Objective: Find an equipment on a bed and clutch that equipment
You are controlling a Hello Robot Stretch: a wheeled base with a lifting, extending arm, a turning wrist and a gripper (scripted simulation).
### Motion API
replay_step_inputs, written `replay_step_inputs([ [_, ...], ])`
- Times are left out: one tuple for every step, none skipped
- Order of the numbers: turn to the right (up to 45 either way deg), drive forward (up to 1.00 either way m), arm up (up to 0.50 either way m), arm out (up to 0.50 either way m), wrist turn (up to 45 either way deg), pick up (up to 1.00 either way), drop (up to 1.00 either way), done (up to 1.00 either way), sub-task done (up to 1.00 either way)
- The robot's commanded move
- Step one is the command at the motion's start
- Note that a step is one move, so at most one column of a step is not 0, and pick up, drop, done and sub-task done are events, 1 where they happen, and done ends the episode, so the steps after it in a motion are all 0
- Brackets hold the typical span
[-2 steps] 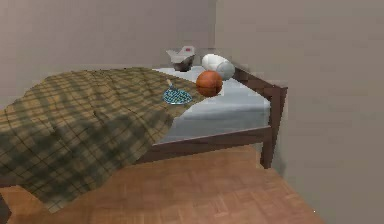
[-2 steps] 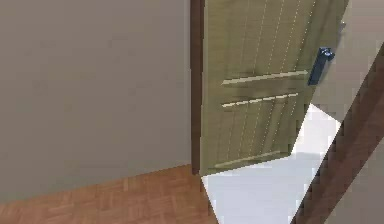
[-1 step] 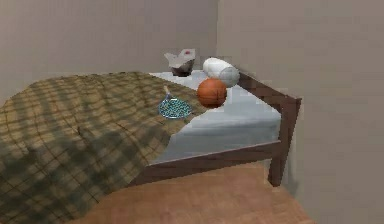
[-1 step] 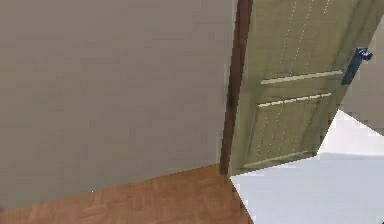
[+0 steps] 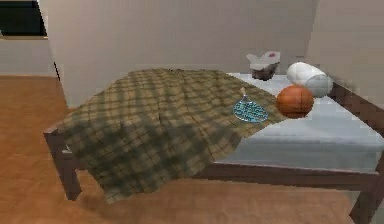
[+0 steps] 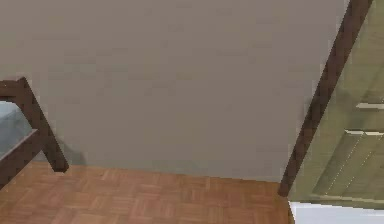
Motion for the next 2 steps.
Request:
replay_step_inputs([
  [0.0,0.50,0.00,0.00,0.0,0.00,0.00,0.00,0.00],
  [45.0,0.00,0.00,0.00,0.0,0.00,0.00,0.00,0.00],
])
